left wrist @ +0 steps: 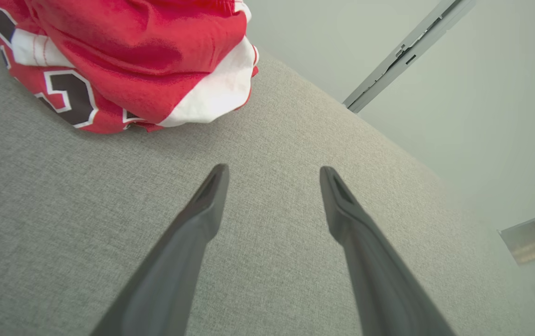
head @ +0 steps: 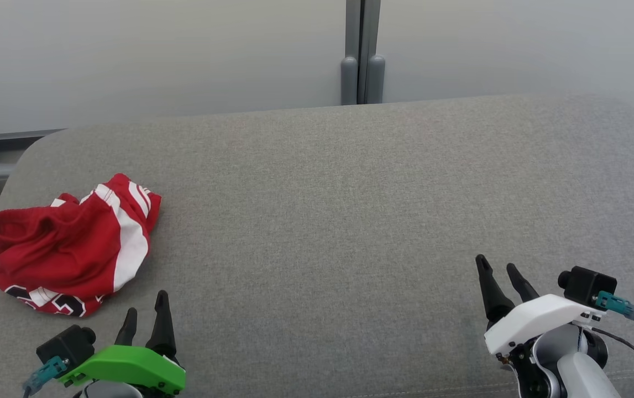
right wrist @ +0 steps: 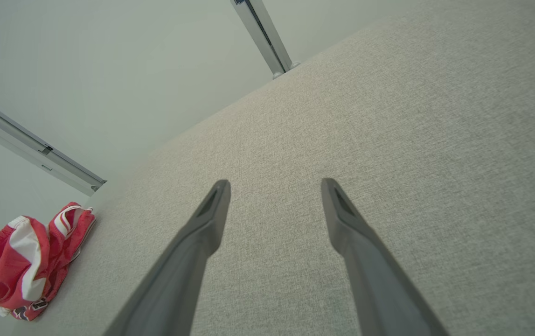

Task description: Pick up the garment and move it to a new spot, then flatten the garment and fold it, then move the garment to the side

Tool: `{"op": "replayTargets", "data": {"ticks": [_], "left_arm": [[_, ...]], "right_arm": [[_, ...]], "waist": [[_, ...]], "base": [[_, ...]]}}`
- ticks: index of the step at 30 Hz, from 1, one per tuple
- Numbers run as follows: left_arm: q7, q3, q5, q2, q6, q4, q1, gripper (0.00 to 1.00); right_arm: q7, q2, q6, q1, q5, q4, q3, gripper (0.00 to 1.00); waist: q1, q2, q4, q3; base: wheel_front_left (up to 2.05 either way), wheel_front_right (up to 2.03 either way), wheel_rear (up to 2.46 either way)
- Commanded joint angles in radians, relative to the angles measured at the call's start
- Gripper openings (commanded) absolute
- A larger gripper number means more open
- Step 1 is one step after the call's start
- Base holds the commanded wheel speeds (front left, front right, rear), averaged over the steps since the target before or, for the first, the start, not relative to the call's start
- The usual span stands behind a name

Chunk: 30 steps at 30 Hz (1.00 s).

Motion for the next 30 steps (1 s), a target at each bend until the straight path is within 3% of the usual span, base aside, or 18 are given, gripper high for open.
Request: {"op": "replayTargets", "data": {"ticks": [1,30], "left_arm": [[-0.007,-0.012,0.033,0.015,0.009,-0.008,-0.021,1.0],[-0.004,-0.096,0.22,0.068,0.092,-0.036,-0.016,1.0]], "right_arm": [[-0.001,-0.005,0.0,-0.009,-0.038,-0.013,0.006,1.0],[0.001,-0.008,0.0,-0.011,-0.29,-0.011,0.041,1.0]], "waist": [[0.0,-0.0001,-0.001,-0.002],[0.0,-0.0001,-0.002,-0.023]], "base": [[0.0,0.0,0.0],[0.0,0.0,0.0]]}}
